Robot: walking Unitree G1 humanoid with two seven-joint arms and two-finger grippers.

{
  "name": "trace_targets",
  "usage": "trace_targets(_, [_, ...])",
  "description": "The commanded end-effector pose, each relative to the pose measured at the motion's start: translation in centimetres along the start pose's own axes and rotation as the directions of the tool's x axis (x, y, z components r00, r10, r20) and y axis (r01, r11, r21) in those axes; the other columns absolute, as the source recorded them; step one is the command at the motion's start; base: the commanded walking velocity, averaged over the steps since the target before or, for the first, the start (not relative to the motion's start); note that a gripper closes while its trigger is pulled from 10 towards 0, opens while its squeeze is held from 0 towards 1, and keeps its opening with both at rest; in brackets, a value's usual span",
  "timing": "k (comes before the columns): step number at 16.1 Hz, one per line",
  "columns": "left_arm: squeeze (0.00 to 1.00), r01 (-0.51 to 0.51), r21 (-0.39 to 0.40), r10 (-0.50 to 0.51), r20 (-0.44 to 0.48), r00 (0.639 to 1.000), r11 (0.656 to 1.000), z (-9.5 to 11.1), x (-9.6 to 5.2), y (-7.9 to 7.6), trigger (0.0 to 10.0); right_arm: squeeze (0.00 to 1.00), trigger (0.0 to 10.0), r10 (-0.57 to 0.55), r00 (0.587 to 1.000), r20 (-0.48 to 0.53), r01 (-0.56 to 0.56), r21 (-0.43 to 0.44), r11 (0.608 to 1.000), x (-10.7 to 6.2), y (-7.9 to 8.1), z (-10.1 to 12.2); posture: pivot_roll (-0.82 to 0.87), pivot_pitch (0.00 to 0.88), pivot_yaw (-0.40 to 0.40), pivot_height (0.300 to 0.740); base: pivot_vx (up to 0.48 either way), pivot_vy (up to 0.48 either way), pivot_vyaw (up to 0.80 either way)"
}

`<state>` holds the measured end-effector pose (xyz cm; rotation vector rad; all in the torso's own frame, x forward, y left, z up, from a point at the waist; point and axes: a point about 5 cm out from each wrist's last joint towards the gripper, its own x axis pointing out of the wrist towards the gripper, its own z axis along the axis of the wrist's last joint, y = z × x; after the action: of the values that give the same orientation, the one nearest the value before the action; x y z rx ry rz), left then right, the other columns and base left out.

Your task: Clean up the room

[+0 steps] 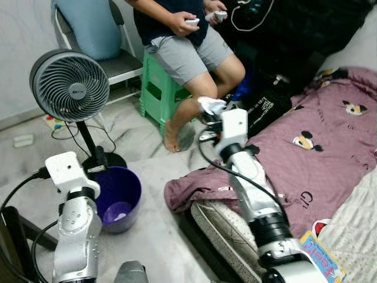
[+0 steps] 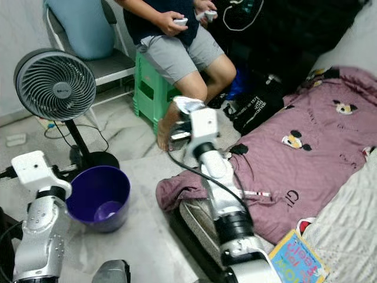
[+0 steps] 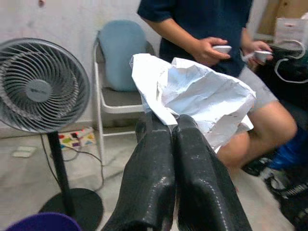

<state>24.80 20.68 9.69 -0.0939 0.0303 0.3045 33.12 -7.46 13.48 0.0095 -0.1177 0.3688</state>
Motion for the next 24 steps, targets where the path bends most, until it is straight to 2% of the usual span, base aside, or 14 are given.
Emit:
trace_targets(1, [0.0, 0.042, 0.001, -0.042, 0.036, 0.998, 0.999, 0.9, 0.4, -0.7, 10.0, 0.0, 10.0, -0.021, 1.0, 0.005, 0.021, -0.007, 1.0, -0.1, -0.5, 0.1, 0.04, 0.0, -0.076, 0.74, 0.0, 0.0, 0.0])
trace_targets(2, [0.0, 0.063, 0.003, -0.063, 0.036, 0.997, 0.998, 1.0, 0.6, -1.1, 10.0, 0.0, 10.0, -0.035, 0.999, 0.008, 0.035, -0.007, 0.999, -0.4, -0.7, 0.1, 0.03, 0.0, -0.069, 0.74, 0.0, 0.0, 0.0])
trace_targets(5, [0.0, 0.173, 0.007, -0.173, 0.026, 0.985, 0.985, 1.1, 1.8, -3.2, 10.0, 0.0, 10.0, -0.127, 0.992, 0.017, 0.127, -0.015, 0.992, -1.7, -2.2, -0.3, -0.06, 0.0, 0.025, 0.74, 0.0, 0.0, 0.0])
trace_targets(8, [0.0, 0.249, 0.026, -0.249, 0.025, 0.968, 0.968, 1.5, 2.8, -5.0, 10.0, 0.0, 10.0, -0.188, 0.982, 0.027, 0.189, -0.026, 0.982, -2.7, -3.1, -0.2, -0.1, 0.0, 0.067, 0.74, 0.0, 0.0, 0.0])
trace_targets(11, [0.0, 0.252, 0.035, -0.253, 0.033, 0.967, 0.967, 1.6, 3.1, -5.1, 10.0, 0.0, 10.0, -0.194, 0.981, 0.027, 0.195, -0.028, 0.98, -2.9, -3.2, -0.2, -0.1, 0.0, 0.063, 0.74, 0.0, 0.0, 0.17])
trace_targets(16, [0.0, 0.212, 0.01, -0.213, 0.029, 0.977, 0.977, 1.6, 2.7, -4.1, 10.0, 0.0, 10.0, -0.155, 0.988, 0.021, 0.155, -0.015, 0.988, -2.4, -2.3, -0.1, -0.06, 0.0, 0.03, 0.74, 0.0, 0.0, 0.78])
trace_targets(24, [0.0, 0.186, -0.004, -0.185, 0.038, 0.982, 0.983, 1.7, 2.0, -3.8, 10.0, 0.0, 10.0, -0.108, 0.994, 0.012, 0.108, -0.024, 0.994, -1.9, -1.9, 0.0, -0.04, 0.0, -0.01, 0.74, 0.0, 0.0, 0.78])
